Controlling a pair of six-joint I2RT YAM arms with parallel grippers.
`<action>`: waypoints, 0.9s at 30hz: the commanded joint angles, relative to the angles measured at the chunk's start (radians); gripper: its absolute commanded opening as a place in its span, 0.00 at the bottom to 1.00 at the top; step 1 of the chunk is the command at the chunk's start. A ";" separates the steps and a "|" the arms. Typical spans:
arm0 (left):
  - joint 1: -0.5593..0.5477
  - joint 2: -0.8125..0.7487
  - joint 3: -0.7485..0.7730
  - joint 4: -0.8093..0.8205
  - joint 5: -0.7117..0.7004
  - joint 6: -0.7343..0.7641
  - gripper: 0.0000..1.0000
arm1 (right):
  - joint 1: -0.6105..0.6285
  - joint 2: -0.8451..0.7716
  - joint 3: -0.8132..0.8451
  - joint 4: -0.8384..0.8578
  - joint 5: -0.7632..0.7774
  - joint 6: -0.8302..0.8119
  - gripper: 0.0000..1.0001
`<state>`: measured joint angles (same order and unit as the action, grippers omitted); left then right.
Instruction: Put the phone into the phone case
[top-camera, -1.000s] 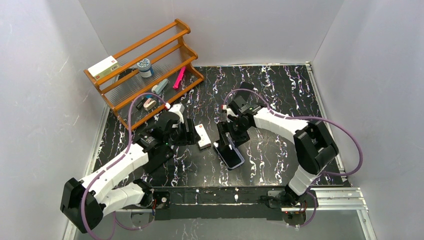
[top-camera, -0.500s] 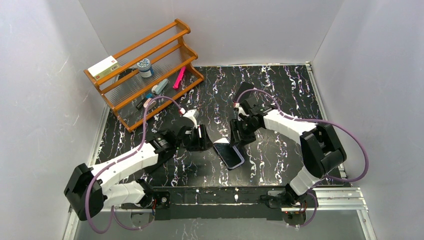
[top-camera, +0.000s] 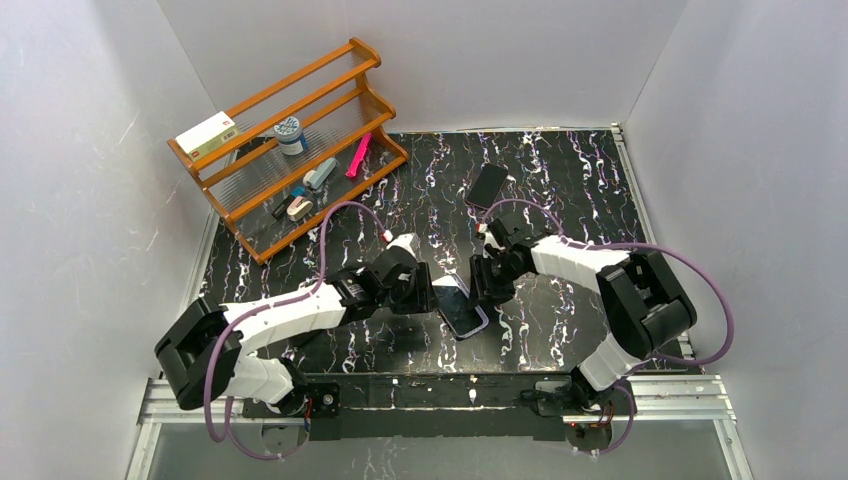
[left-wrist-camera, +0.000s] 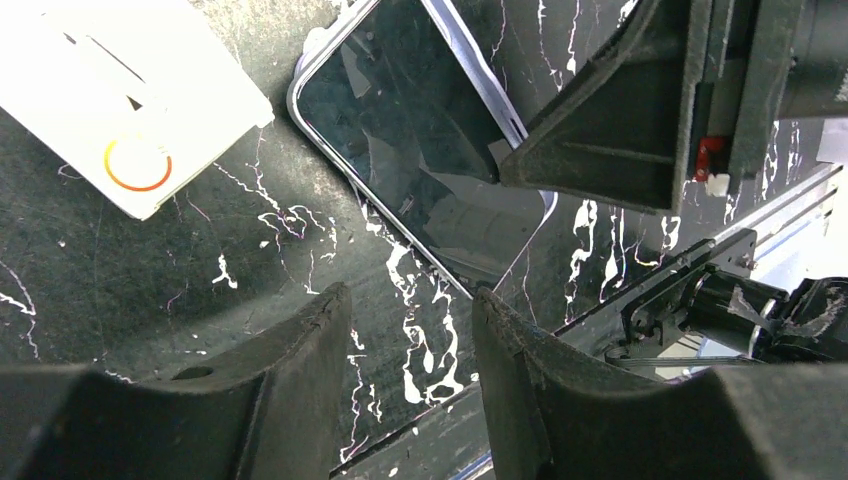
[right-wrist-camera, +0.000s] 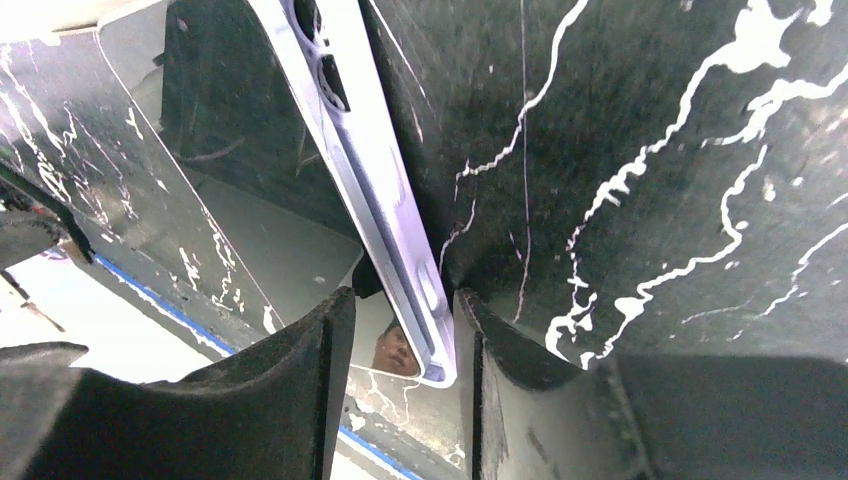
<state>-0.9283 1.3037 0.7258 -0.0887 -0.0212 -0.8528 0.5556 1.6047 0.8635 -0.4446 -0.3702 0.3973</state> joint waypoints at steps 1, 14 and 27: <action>-0.013 0.024 0.007 0.034 -0.045 -0.024 0.45 | -0.008 -0.069 -0.059 0.072 -0.055 0.041 0.45; -0.033 0.128 0.024 0.073 -0.045 -0.027 0.42 | 0.000 -0.338 -0.396 0.345 -0.185 0.371 0.27; -0.067 0.216 0.054 0.084 -0.095 -0.013 0.41 | -0.010 -0.369 -0.263 0.240 0.015 0.272 0.42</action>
<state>-0.9863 1.4918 0.7425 -0.0051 -0.0635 -0.8745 0.5507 1.2312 0.5400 -0.2134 -0.4110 0.7059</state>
